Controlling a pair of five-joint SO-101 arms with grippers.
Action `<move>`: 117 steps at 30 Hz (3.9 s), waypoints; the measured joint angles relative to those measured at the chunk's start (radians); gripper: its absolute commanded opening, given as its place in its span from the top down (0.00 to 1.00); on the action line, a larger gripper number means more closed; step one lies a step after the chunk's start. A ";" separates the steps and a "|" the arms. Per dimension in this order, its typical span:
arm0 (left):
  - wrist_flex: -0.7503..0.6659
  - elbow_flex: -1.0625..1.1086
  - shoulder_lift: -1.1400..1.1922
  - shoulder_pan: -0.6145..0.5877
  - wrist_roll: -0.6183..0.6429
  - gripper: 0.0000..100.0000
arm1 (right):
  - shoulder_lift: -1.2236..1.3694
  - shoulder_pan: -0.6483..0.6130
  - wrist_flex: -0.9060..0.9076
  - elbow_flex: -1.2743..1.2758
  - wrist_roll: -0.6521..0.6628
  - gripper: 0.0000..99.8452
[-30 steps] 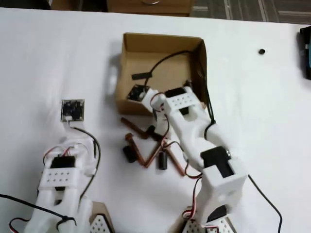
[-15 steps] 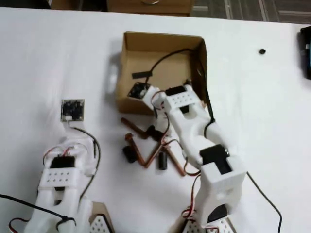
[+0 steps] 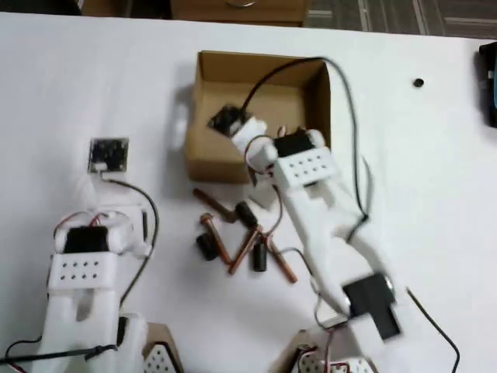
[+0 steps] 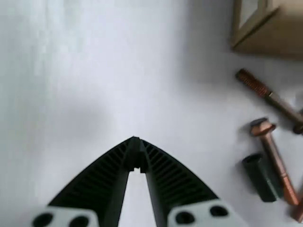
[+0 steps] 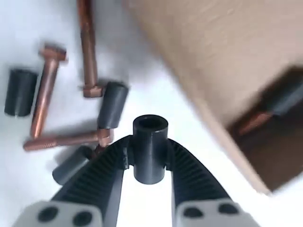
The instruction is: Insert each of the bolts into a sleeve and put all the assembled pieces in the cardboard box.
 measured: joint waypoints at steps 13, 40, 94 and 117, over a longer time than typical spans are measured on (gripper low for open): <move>0.112 -0.328 0.005 0.051 -0.707 0.98 | -0.506 0.453 0.026 0.002 -0.192 0.98; 0.735 -1.482 1.171 0.367 -1.404 0.98 | -0.562 1.399 0.310 0.140 0.052 0.98; 0.399 -1.235 1.470 0.480 -1.402 0.88 | -0.563 1.389 0.342 0.140 0.074 0.98; 0.453 -1.274 1.517 0.531 -1.402 0.99 | -0.563 1.316 0.344 0.140 0.023 0.98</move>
